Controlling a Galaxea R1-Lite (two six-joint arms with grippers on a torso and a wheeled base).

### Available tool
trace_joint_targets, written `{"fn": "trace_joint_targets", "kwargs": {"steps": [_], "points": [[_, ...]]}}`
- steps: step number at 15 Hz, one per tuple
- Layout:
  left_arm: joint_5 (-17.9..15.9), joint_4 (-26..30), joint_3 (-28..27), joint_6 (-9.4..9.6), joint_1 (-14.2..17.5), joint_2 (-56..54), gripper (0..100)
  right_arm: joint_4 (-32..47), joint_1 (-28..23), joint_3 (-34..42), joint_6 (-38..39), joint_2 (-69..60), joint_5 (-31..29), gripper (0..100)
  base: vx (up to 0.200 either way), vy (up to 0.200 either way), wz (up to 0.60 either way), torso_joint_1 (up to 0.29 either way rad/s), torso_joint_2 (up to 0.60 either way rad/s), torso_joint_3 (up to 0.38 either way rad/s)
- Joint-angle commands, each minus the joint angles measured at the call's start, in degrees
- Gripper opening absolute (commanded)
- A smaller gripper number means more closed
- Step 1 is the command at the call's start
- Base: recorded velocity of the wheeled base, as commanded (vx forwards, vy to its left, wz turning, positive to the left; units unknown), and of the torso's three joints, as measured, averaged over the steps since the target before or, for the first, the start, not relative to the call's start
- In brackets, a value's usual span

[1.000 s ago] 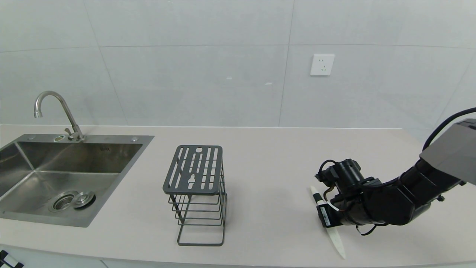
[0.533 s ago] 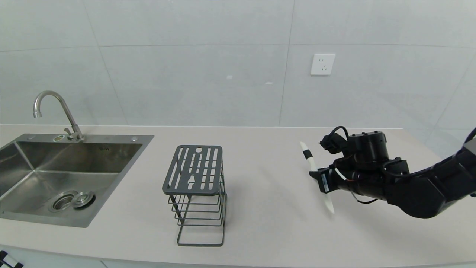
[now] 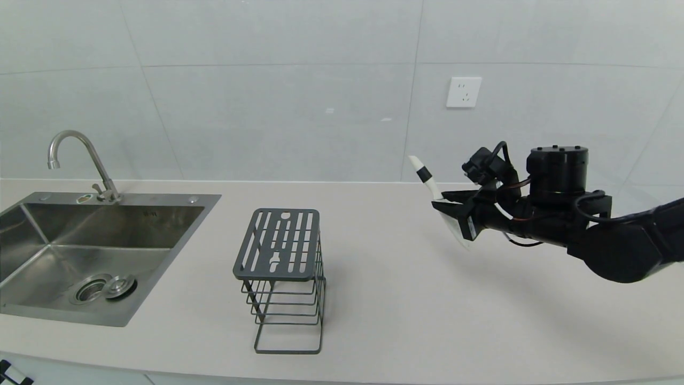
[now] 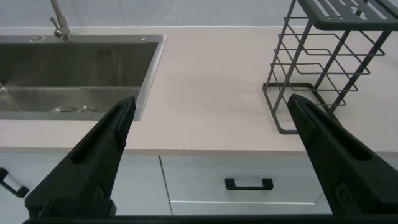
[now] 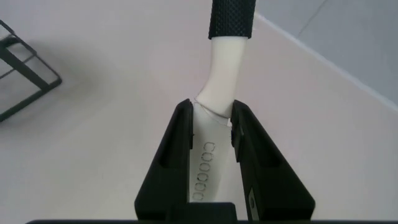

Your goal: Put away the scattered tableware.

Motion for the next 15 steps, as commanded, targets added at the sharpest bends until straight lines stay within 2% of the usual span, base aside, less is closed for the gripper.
{"fn": "trace_joint_targets", "kwargs": {"steps": [1, 2, 4, 8, 12, 14, 15], "points": [[0.02, 0.00, 0.00, -0.01, 0.01, 0.06, 100, -0.10, 3.34, -0.79, -0.71, -2.41, 0.06, 0, 0.000, 0.000, 0.00, 0.000, 0.00, 0.000], [0.02, 0.00, 0.00, -0.01, 0.01, 0.06, 100, -0.63, 5.80, 0.00, -0.97, -3.99, -0.03, 0, 0.000, 0.000, 0.00, 0.000, 0.00, 0.000], [0.02, -0.09, 0.00, -0.09, 0.01, 0.06, 100, -2.38, 7.38, 2.28, -3.87, -6.98, 0.67, 0, 0.000, 0.000, 0.00, 0.000, 0.00, 0.000], [0.02, -0.09, 0.00, -0.27, 0.01, 0.06, 100, -6.34, 8.17, 13.97, -4.67, -15.50, 2.96, 0, 0.000, 0.000, 0.00, 0.000, 0.00, 0.000], [-0.42, -0.18, 0.00, -0.80, -0.07, 0.06, 100, -6.16, 8.26, 19.69, -4.67, -21.48, 3.31, 0, 0.000, 0.000, 0.00, 0.000, 0.00, 0.000], [-1.38, -0.26, 0.00, 0.17, 0.01, -0.02, 100, -5.99, 9.05, 20.92, -4.67, -23.33, 3.84, 0, 0.000, 0.000, 0.00, 0.000, 0.00, 0.000], [-1.38, -5.45, -0.53, 0.78, 0.01, -0.02, 100, -5.99, 9.14, 21.09, -4.67, -23.77, 3.84, 0, 0.000, 0.000, 0.00, 0.000, 0.00, 0.000]]}}
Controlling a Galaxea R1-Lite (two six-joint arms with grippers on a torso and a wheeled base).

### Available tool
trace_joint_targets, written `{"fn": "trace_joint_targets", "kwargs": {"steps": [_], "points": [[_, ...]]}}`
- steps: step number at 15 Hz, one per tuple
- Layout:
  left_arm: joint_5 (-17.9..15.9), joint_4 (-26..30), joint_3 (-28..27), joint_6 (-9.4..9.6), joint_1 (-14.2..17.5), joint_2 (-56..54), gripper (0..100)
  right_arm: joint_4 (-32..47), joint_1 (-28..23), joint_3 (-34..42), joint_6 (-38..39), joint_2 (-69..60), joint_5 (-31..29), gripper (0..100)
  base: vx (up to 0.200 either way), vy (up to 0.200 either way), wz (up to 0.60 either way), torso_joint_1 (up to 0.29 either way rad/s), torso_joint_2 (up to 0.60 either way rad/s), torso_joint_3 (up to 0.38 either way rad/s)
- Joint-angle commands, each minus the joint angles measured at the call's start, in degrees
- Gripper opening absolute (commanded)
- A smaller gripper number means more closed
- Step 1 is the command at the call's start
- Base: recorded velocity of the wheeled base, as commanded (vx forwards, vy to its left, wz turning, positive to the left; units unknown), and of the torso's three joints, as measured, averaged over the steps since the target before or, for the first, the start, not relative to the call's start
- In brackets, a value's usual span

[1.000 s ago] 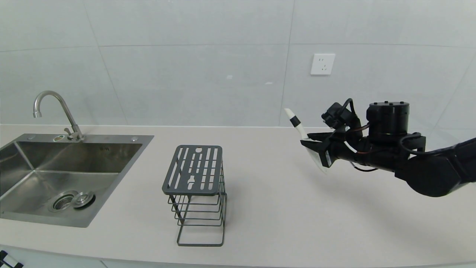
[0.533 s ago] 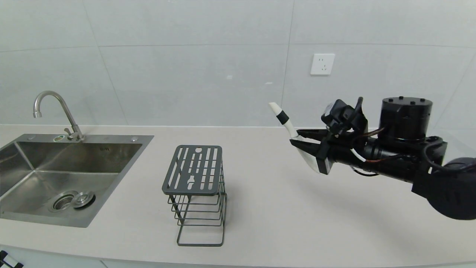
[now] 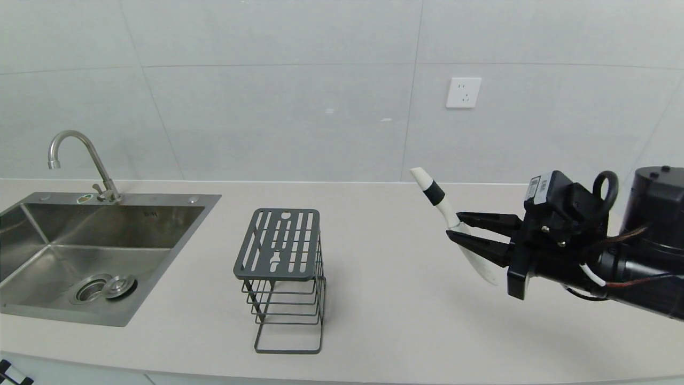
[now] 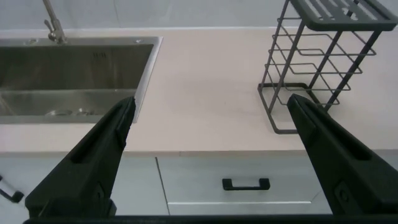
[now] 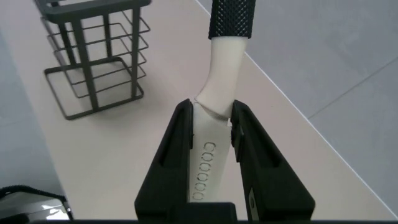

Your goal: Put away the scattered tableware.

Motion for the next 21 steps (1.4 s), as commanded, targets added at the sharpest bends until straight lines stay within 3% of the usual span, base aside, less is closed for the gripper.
{"fn": "trace_joint_targets", "kwargs": {"steps": [1, 2, 4, 6, 7, 8, 10, 12, 14, 18, 19, 20, 21], "points": [[-0.99, -11.86, -2.88, 0.32, -0.07, 0.24, 100, 0.04, 0.51, 1.06, -0.03, -2.68, 0.06, 0, 0.000, 0.000, 0.00, 0.000, 0.00, 0.000], [-3.97, -14.50, -4.46, 1.29, 0.19, 1.91, 100, 0.04, 1.13, 1.15, -0.03, -2.94, 0.06, 0, 0.000, 0.000, 0.00, 0.000, 0.00, 0.000], [-11.01, -13.88, -3.93, 1.02, -0.42, 2.52, 100, 0.04, 2.27, 1.41, -0.03, -3.03, 0.06, 0, 0.000, 0.000, 0.00, 0.000, 0.00, 0.000], [-14.70, -12.21, -4.46, -2.14, -0.60, 3.58, 100, 0.04, 2.80, 1.32, -0.03, -3.29, 0.06, 0, 0.000, 0.000, 0.00, 0.000, 0.00, 0.000], [-16.45, -11.68, -4.90, -5.13, -0.69, 7.36, 100, 0.04, 2.89, 1.59, -0.03, -3.47, 0.14, 0, 0.000, 0.000, 0.00, 0.000, 0.00, 0.000], [-18.83, -12.12, -5.16, -5.30, -1.57, 12.02, 100, -0.05, 3.06, 1.59, -0.03, -3.56, 0.14, 0, 0.000, 0.000, 0.00, 0.000, 0.00, 0.000], [-23.75, -12.83, -6.39, -4.25, -6.14, 19.22, 100, -0.32, 4.29, 1.68, -0.03, -3.91, 0.14, 0, 0.000, 0.000, 0.00, 0.000, 0.00, 0.000], [-29.11, -13.18, -7.18, -1.96, -12.82, 24.85, 100, -0.40, 4.29, 3.08, 0.05, -4.43, 0.32, 0, 0.000, 0.000, 0.00, 0.000, 0.00, 0.000], [-33.68, -14.41, -8.59, -1.88, -15.28, 30.56, 100, -0.40, 4.29, 4.49, 0.05, -5.05, 1.02, 0, 0.000, 0.000, 0.00, 0.000, 0.00, 0.000], [-34.47, -28.82, -10.70, -1.96, -22.22, 46.38, 100, -0.23, 4.29, 4.93, 0.05, -5.40, 3.04, 0, 0.000, 0.000, 0.00, 0.000, 0.00, 0.000], [-34.38, -38.67, -11.75, -2.40, -25.12, 55.87, 100, -0.32, 4.29, 4.84, 0.05, -5.40, 4.01, 0, 0.000, 0.000, 0.00, 0.000, 0.00, 0.000], [-34.38, -43.50, -11.84, -2.49, -26.26, 60.36, 100, -0.32, 4.29, 4.84, 0.05, -5.49, 4.28, 0, 0.000, 0.000, 0.00, 0.000, 0.00, 0.000], [-34.21, -52.29, -11.93, -2.67, -29.25, 67.92, 100, -0.14, 4.29, 4.93, 0.05, -6.10, 4.36, 0, 0.000, 0.000, 0.00, 0.000, 0.00, 0.000]]}}
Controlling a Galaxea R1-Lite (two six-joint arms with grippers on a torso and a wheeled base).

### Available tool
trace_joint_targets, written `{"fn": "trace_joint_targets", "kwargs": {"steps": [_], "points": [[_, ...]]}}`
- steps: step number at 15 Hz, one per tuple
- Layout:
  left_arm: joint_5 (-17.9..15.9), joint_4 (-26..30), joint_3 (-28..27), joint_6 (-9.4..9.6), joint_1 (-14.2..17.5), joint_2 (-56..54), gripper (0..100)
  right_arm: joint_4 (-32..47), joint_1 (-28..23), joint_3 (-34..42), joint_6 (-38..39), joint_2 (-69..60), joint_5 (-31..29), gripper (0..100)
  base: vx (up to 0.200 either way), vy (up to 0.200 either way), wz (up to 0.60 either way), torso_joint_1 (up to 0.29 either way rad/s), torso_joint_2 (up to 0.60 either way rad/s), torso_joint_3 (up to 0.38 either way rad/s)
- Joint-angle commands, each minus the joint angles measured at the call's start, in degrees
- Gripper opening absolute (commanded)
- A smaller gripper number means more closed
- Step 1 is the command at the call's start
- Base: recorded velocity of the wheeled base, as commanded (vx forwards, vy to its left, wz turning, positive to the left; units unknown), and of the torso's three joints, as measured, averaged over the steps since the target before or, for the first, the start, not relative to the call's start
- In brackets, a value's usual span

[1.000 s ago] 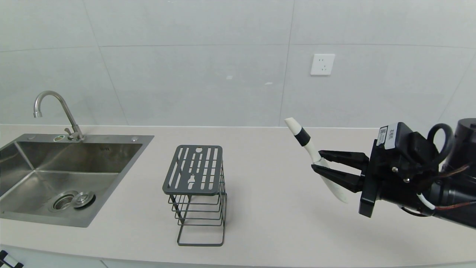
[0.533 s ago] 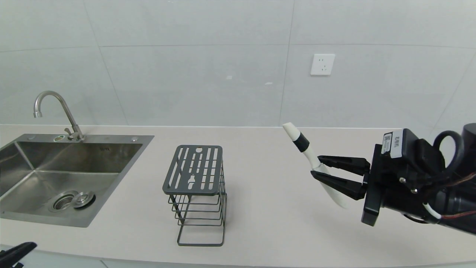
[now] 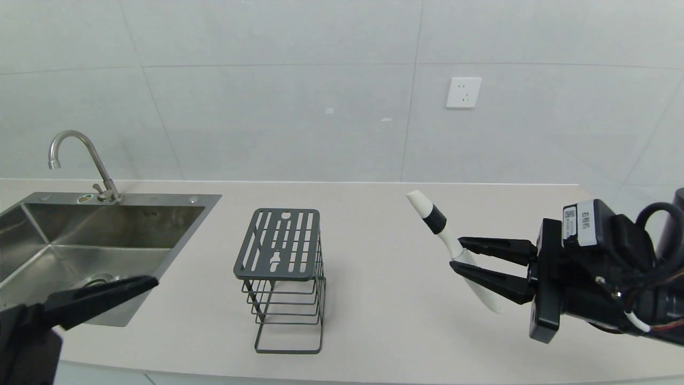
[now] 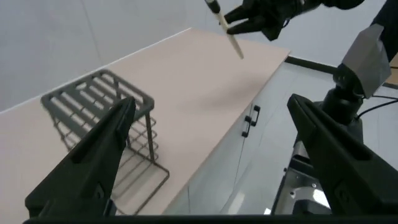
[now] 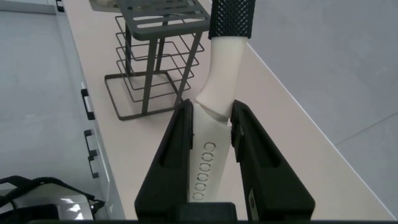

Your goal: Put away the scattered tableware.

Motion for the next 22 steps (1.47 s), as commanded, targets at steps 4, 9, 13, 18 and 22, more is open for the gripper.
{"fn": "trace_joint_targets", "kwargs": {"steps": [4, 9, 13, 18, 22], "points": [[0.12, -27.05, -2.36, -7.99, -12.79, 27.66, 100, 0.08, 0.12, -0.06, -0.01, -1.18, 0.05, 0, 0.000, 0.000, 0.00, 0.000, 0.00, 0.000], [0.21, -28.19, -3.94, -12.74, -15.51, 30.91, 100, 0.25, 1.08, -0.50, 0.08, -1.18, -0.13, 0, 0.000, 0.000, 0.00, 0.000, 0.00, 0.000], [0.30, -31.53, -9.12, -12.48, -17.62, 39.61, 100, 0.25, 1.52, -0.76, 0.08, -1.18, -0.13, 0, 0.000, 0.000, 0.00, 0.000, 0.00, 0.000], [4.43, -43.48, -16.42, -12.65, -22.28, 53.85, 100, 0.25, 1.79, -0.76, 0.17, -1.53, -0.13, 0, 0.000, 0.000, 0.00, 0.000, 0.00, 0.000], [4.61, -47.61, -18.44, -12.74, -23.07, 58.86, 100, 0.25, 1.79, -1.29, 0.34, -1.70, -0.13, 0, 0.000, 0.000, 0.00, 0.000, 0.00, 0.000]]}}
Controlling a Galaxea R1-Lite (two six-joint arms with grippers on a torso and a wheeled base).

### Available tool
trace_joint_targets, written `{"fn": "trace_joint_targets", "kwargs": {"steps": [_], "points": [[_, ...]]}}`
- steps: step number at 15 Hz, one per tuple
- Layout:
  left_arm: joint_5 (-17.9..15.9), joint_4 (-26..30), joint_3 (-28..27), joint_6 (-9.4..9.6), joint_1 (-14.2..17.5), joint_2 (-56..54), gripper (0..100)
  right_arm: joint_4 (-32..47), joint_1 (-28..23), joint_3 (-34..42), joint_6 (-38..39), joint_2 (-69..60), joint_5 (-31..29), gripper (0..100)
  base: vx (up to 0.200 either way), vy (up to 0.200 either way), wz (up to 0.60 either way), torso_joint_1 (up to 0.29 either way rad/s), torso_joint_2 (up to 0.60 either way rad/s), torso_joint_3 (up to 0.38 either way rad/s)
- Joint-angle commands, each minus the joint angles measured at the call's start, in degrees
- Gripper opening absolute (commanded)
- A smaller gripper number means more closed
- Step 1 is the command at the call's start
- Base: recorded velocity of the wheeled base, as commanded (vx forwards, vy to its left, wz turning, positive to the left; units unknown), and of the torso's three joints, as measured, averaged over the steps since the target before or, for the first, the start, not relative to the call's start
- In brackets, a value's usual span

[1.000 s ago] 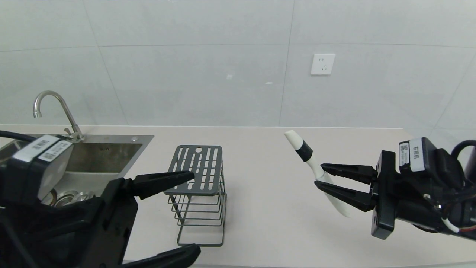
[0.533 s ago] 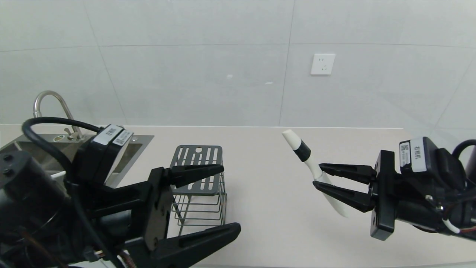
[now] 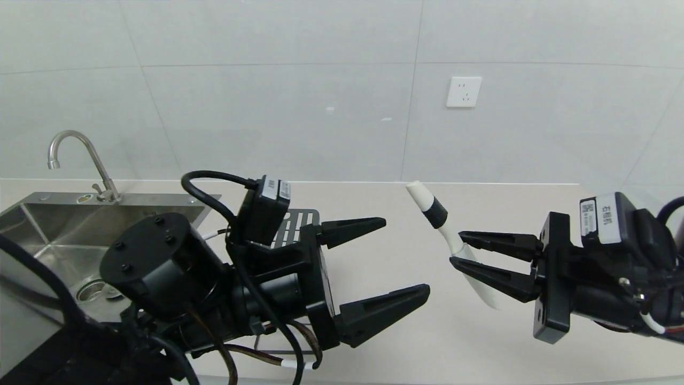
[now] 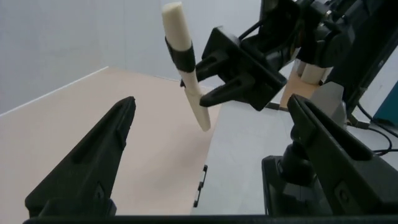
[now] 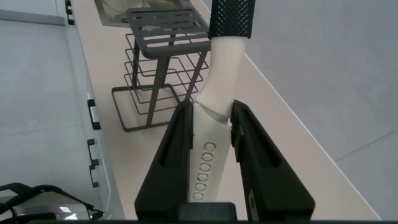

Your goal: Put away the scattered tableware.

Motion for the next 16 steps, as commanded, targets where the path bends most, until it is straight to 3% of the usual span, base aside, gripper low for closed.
{"fn": "trace_joint_targets", "kwargs": {"steps": [1, 7, 16], "points": [[0.01, -0.09, -2.56, 0.23, -0.30, 4.37, 100, -0.03, 0.28, -0.16, -0.06, 0.00, 0.03, 0, 0.000, 0.000, 0.00, 0.000, 0.00, 0.000], [0.01, -0.09, -12.05, 0.23, -1.89, 7.18, 100, 0.06, 0.81, -0.34, 0.38, 0.18, -0.06, 0, 0.000, 0.000, 0.00, 0.000, 0.00, 0.000], [1.24, -0.09, -13.81, 0.40, 0.14, 5.95, 100, -0.03, 4.50, -3.94, 4.34, 5.10, -0.50, 0, 0.000, 0.000, 0.00, 0.000, 0.00, 0.000]]}}
